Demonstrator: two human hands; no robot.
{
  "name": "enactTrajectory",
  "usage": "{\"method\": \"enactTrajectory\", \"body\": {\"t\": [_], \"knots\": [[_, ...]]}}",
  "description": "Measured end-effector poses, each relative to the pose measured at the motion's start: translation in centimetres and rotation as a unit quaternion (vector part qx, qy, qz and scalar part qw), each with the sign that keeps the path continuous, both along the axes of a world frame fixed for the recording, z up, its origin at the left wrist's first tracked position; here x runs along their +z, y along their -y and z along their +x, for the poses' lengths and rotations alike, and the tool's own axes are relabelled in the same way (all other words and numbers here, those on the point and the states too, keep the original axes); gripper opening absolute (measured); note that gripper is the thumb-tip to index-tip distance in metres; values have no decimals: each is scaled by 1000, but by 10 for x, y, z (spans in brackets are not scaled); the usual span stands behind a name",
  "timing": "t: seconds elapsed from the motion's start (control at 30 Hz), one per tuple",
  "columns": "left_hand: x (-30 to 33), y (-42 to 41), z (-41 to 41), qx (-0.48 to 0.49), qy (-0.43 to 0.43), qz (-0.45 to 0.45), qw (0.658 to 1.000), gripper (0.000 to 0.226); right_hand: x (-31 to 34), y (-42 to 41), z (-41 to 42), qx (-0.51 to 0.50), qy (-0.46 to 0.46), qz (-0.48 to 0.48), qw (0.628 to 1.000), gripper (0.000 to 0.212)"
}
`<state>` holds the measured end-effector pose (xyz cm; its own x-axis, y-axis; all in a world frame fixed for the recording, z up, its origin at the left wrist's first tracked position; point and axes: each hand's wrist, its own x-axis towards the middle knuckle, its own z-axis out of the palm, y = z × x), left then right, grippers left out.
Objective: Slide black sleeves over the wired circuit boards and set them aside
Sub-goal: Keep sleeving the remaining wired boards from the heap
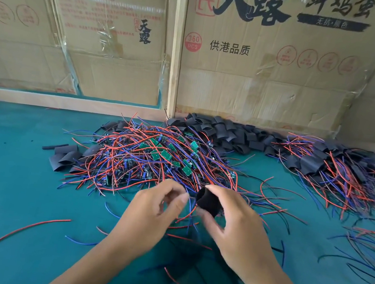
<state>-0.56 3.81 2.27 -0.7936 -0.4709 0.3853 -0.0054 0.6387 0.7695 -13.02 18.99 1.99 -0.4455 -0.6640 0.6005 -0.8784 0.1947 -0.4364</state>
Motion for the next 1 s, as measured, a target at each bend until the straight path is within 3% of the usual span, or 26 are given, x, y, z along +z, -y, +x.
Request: {"method": "enactTrajectory", "body": {"t": [0.1, 0.17, 0.23, 0.33, 0.4, 0.53, 0.7, 0.8, 0.9, 1.0], "knots": [[-6, 4, -3, -15, 85, -183, 979, 8, 0, -1, -7, -40, -28, -40, 998, 36], [-4, 17, -18, -43, 153, -352, 922, 14, 1, 0, -9, -52, -51, -85, 994, 39], [9, 44, -38, 8, 192, -445, 875, 21, 2, 1, -8, -60, -69, -123, 988, 39], [24, 76, -58, 63, 212, -524, 823, 37, 1, 1, -8, -57, -78, -139, 986, 39], [27, 82, -65, 64, 226, -564, 792, 34, 0, 0, -9, -53, -63, -136, 987, 40], [39, 89, -74, 99, 246, -566, 781, 31, -1, 0, -9, -51, -52, -129, 989, 42], [63, 89, -79, 56, 269, -632, 725, 25, -1, -1, -11, -50, -25, -134, 989, 44], [91, 81, -76, 55, 234, -633, 736, 33, -1, -2, -15, -81, 1, -157, 984, 43], [118, 71, -71, 74, 135, -582, 799, 33, -2, -4, -21, -121, 7, -182, 976, 41], [132, 62, -68, 75, 137, -466, 871, 30, -3, -3, -23, -128, 10, -180, 975, 40]]}}
